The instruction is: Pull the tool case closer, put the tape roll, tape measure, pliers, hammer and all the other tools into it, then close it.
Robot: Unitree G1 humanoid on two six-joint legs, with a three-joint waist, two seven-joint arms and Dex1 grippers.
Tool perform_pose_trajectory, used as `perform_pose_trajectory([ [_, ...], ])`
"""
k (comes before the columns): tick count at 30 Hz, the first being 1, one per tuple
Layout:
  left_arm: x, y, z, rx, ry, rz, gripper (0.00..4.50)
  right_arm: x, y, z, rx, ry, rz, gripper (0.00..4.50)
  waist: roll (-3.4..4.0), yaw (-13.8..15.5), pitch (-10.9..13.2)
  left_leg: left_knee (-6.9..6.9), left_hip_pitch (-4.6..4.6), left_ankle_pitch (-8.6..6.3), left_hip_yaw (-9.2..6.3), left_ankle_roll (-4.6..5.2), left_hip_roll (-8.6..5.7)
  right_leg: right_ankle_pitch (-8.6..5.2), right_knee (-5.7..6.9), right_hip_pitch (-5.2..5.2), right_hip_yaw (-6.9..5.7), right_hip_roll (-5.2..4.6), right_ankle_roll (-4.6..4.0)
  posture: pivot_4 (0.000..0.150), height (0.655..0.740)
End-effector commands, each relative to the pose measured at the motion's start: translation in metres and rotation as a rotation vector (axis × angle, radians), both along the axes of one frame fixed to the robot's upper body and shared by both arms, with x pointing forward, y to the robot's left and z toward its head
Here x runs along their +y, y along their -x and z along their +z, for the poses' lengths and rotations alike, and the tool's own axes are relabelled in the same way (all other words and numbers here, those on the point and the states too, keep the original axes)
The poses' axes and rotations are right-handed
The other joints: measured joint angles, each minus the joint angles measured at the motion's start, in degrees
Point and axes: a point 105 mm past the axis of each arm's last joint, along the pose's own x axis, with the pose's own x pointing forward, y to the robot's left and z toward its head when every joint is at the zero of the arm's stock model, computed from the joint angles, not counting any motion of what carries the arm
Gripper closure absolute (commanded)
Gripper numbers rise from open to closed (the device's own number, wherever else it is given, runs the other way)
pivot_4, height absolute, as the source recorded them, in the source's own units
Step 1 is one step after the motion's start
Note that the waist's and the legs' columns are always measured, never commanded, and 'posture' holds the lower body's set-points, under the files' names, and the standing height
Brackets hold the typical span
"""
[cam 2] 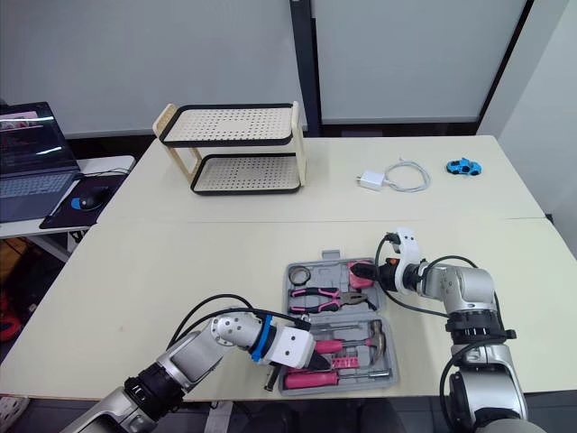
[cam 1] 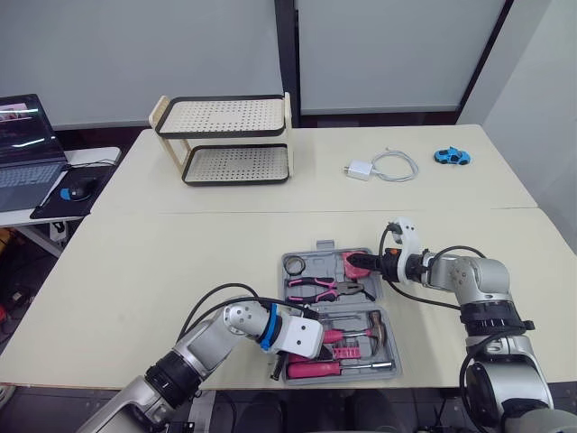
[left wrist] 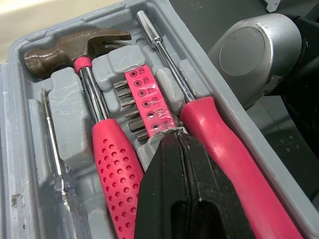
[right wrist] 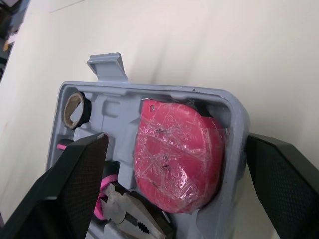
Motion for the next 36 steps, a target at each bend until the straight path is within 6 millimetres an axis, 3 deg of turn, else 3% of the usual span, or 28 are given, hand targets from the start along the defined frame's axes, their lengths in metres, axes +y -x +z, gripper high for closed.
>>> perform_pose_trajectory([
  [1,0.038,-0.002,-0.046,0.089,-0.217,0.118,4.5,0.021,0.007,0.019,-0.096,-0.096,0.12,0.04,0.0,0.0,-0.01,0.0,0.0,0.0,0.0,0.0,0.01,0.0,0.0,0.0,0.0,0.0,0.0,0.15,0.74],
  [13,0.04,0.003,-0.043,0.093,-0.218,0.109,4.5,0.024,0.016,0.038,-0.317,-0.086,0.206,0.04,0.02,-0.08,-0.03,-0.05,0.02,0.0,0.02,0.0,0.06,0.0,-0.01,-0.02,0.03,0.07,0.0,0.15,0.74],
  [24,0.042,0.006,-0.042,0.096,-0.21,0.114,4.5,0.027,0.038,0.051,-0.434,-0.031,0.319,0.04,0.01,-0.61,-0.02,-0.09,0.01,-0.01,0.02,0.0,0.16,-0.01,-0.02,-0.06,0.01,0.12,-0.01,0.15,0.74],
  [36,0.045,-0.002,-0.009,0.138,-0.088,0.224,4.5,0.02,0.06,0.059,-0.555,0.07,0.395,0.04,-0.11,-1.12,0.08,-0.18,-0.05,-0.01,0.0,0.01,0.25,-0.05,-0.03,-0.16,-0.03,0.21,-0.07,0.15,0.74],
])
